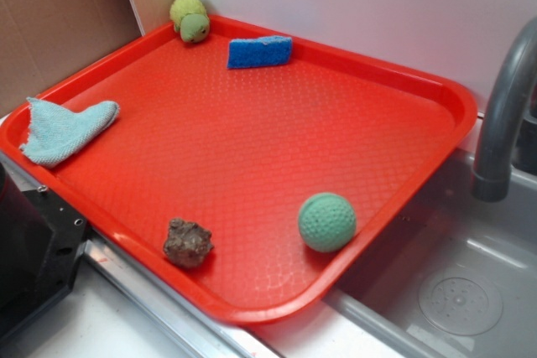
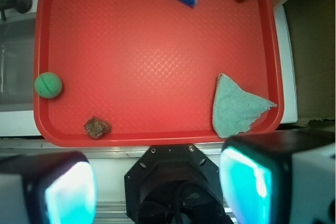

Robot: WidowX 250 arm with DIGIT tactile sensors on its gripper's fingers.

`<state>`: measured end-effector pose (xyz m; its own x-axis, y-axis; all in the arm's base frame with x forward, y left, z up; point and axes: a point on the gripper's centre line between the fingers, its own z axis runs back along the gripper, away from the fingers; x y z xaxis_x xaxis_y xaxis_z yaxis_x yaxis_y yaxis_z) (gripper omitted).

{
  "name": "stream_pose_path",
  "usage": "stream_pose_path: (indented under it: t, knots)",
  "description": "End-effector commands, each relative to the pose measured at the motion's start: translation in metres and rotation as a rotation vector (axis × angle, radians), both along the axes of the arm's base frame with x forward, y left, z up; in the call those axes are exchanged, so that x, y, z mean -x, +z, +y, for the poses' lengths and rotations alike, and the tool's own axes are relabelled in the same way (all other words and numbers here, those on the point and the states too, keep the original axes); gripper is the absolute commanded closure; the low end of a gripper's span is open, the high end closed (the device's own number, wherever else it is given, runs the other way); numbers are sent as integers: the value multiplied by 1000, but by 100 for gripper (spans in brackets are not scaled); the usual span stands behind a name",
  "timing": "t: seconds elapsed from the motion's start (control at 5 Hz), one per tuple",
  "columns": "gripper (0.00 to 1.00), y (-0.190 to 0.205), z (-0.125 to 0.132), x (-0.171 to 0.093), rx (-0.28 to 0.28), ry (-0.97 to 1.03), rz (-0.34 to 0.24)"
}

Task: Grab the rock.

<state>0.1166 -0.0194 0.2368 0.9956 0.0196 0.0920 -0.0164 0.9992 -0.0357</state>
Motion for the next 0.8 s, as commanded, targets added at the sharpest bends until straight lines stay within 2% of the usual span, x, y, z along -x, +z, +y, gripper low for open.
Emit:
stream_pose_path:
  t: [0.0,0.2,0.4,0.6]
  knots:
    - [0,0,0,0,0,0,0]
    - [0,-50,-19,-5,4,5,33]
    - [0,-85,-41,-2,61,52,7]
    - [0,-85,-41,-2,61,52,7]
